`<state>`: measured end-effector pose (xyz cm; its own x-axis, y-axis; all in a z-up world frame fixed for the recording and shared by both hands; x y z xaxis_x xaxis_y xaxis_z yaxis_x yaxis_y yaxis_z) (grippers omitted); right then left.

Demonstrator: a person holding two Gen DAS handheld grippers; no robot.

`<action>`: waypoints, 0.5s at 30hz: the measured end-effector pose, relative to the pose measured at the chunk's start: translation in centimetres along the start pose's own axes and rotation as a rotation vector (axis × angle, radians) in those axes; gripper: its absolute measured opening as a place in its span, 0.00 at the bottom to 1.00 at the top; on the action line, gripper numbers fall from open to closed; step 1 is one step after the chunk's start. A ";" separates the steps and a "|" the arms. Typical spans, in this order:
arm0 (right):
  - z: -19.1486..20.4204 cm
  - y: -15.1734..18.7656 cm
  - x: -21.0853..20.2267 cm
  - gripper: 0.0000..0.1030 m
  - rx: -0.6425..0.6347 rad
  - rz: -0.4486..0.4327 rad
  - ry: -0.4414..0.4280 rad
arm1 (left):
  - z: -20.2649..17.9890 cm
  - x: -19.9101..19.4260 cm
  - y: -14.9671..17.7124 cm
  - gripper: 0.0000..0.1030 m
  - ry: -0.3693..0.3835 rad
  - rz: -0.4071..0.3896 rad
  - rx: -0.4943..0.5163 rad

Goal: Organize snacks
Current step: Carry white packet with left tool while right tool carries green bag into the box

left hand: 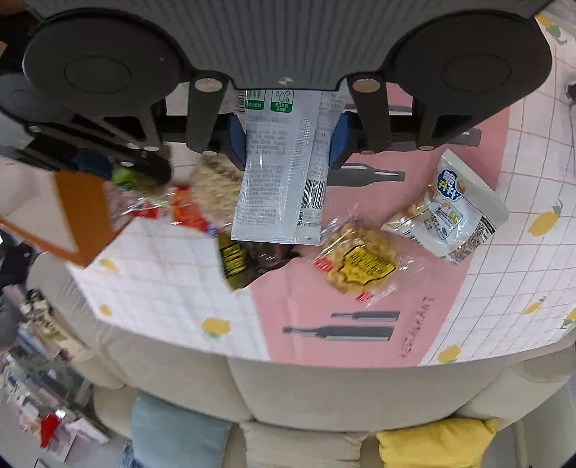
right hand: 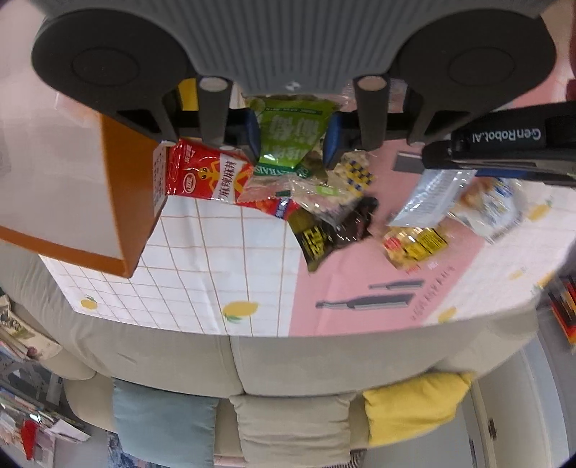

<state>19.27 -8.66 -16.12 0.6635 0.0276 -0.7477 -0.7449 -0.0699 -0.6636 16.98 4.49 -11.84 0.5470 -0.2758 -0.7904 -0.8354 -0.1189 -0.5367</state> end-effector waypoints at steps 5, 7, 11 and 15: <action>-1.5 -0.4 -3.4 0.33 0.086 -0.008 -0.068 | -2.7 -3.3 -0.1 0.52 0.044 -0.047 0.027; -2.5 -0.4 -4.7 0.33 0.124 -0.008 -0.093 | -4.0 -4.5 -0.1 0.52 0.069 -0.059 0.036; -4.6 -0.2 -7.4 0.32 0.183 -0.015 -0.127 | -6.7 -6.3 -0.1 0.52 0.101 -0.077 0.077; -6.9 0.1 -10.1 0.32 0.209 -0.035 -0.150 | -9.5 -7.6 0.0 0.52 0.147 -0.079 0.116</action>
<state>12.96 -15.86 -8.50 0.6828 0.1751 -0.7093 -0.7304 0.1406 -0.6684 12.30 -2.53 -3.06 0.5894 -0.4075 -0.6975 -0.7738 -0.0368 -0.6323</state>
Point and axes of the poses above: each gripper's, at about its wrist camera, not at the fingertips, and x roughly the way its jaws point, z to its left, y to its underside, the point moved 5 cm from there along x, roughly the way its jaws point, and after that the axes turned 9 degrees about y, right-handed, at the moved point
